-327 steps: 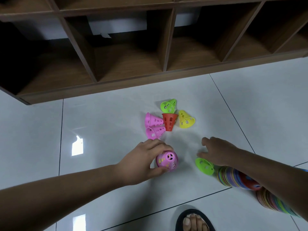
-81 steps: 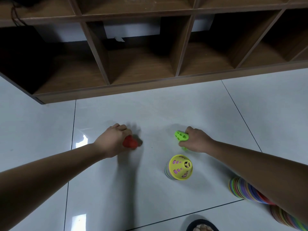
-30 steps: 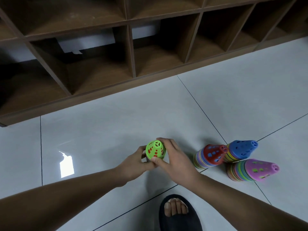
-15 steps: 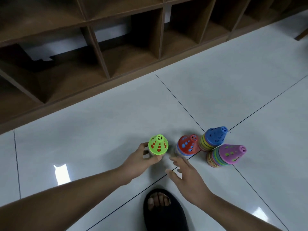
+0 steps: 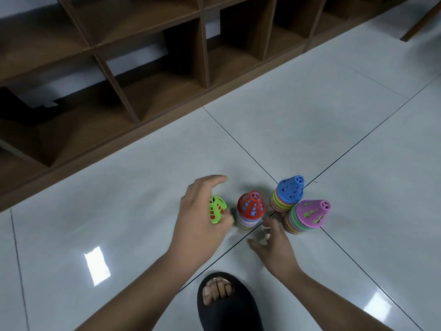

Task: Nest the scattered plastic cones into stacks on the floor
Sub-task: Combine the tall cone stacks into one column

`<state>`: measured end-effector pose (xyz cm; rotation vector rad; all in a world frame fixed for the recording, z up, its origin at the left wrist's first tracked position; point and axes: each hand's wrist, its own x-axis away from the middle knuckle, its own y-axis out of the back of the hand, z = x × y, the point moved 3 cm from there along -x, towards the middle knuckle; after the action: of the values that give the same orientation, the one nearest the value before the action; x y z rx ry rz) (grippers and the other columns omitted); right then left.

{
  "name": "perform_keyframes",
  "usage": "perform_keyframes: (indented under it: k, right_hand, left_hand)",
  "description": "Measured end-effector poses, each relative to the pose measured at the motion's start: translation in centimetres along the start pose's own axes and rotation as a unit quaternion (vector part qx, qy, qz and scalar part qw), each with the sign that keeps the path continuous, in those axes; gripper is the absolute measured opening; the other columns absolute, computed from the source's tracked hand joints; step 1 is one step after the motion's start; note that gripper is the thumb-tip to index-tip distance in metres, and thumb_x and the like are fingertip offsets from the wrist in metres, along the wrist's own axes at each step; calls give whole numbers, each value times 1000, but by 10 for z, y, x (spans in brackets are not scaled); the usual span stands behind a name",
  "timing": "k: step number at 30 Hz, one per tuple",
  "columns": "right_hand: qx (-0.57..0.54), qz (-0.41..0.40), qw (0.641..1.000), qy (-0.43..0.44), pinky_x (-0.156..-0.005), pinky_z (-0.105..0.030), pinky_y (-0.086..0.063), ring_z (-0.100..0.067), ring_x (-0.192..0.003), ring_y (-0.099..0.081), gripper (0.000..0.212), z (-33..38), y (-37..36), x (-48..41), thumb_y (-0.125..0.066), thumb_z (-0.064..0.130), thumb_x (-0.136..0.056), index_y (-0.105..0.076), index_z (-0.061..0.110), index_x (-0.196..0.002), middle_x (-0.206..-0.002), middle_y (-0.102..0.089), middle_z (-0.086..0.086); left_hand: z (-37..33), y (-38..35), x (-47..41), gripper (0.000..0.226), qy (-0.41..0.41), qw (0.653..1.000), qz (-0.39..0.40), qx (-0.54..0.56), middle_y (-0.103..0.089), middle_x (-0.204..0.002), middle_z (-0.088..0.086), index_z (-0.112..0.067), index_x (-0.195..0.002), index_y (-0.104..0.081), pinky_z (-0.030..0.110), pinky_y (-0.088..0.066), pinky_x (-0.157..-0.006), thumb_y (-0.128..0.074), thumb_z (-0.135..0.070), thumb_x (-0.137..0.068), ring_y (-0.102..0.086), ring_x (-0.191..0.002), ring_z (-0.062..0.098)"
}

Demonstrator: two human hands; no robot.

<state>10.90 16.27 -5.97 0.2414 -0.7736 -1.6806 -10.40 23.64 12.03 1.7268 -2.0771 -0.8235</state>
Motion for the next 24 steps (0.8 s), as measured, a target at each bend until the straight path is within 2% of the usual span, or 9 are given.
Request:
perform_keyframes:
  k: [2, 5, 9, 10, 12, 14, 17, 19, 24]
  right_hand:
    - [-8, -5, 1000, 16, -89, -27, -49, -11, -110, -55, 75, 4, -6, -10, -92, 28, -76, -53, 25, -139, -122, -56, 7]
    - [-31, -17, 999, 14, -85, -20, -46, -6, -106, -53, 75, 13, -11, -22, -94, 27, -70, -55, 24, -134, -119, -57, 6]
    - [-29, -33, 999, 25, -80, -15, -45, 1, -97, -49, 75, 13, -14, -31, -97, 27, -66, -59, 15, -130, -114, -61, 3]
    - [-23, -38, 999, 24, -80, -18, -46, 1, -96, -48, 75, 12, -13, -33, -97, 28, -66, -60, 14, -129, -113, -61, 3]
    - [-16, -43, 999, 18, -83, -28, -52, -2, -97, -49, 72, 9, -13, -37, -98, 32, -65, -61, 17, -125, -110, -60, 6]
    - [-11, -39, 999, 16, -83, -34, -55, -6, -98, -53, 70, 9, -15, -42, -97, 41, -64, -62, 22, -122, -109, -60, 7]
    - [3, -27, 1000, 15, -85, -39, -57, -16, -102, -60, 72, 12, -17, -49, -92, 51, -63, -61, 23, -122, -110, -61, 5]
    - [16, -19, 1000, 16, -84, -42, -55, -22, -103, -59, 70, 16, -17, -52, -92, 48, -64, -59, 19, -119, -108, -59, 3]
    - [0, -27, 999, 20, -82, -43, -55, -23, -101, -58, 66, 19, -20, -49, -90, 48, -65, -56, 21, -115, -105, -59, 2]
  left_hand:
    - [-19, -10, -9, 58, -63, 996, 31, -61, -52, -135, -31, -38, -142, -56, 18, -33, -109, -72, -29, -87, -43, -127, -14]
    - [-27, -32, -22, 53, -130, 973, 93, -168, -62, -135, -18, -39, -141, -58, 36, -40, -104, -66, -41, -88, -55, -123, 9]
    - [-22, -57, -38, 40, -171, 938, 119, -278, -71, -113, -9, -38, -127, -69, 42, -47, -87, -71, -43, -88, -63, -102, 22]
    - [-21, -61, -42, 34, -182, 928, 121, -302, -72, -106, -7, -37, -121, -72, 42, -48, -84, -74, -43, -88, -64, -97, 24]
    - [-18, -63, -49, 27, -179, 917, 126, -333, -73, -101, -6, -37, -116, -73, 41, -45, -84, -76, -44, -91, -65, -96, 25]
    - [-15, -61, -55, 28, -157, 920, 132, -335, -72, -109, -6, -38, -124, -70, 39, -41, -91, -70, -45, -97, -63, -105, 24]
    - [-12, -57, -65, 32, -125, 923, 132, -338, -71, -118, -7, -40, -132, -64, 37, -36, -97, -64, -48, -100, -60, -115, 21]
    - [-9, -53, -71, 31, -100, 929, 134, -331, -72, -119, -8, -42, -131, -64, 37, -36, -98, -64, -47, -100, -60, -115, 21]
    - [-3, -47, -73, 30, -63, 943, 147, -293, -74, -116, -9, -41, -127, -68, 39, -39, -101, -69, -44, -97, -63, -111, 20]
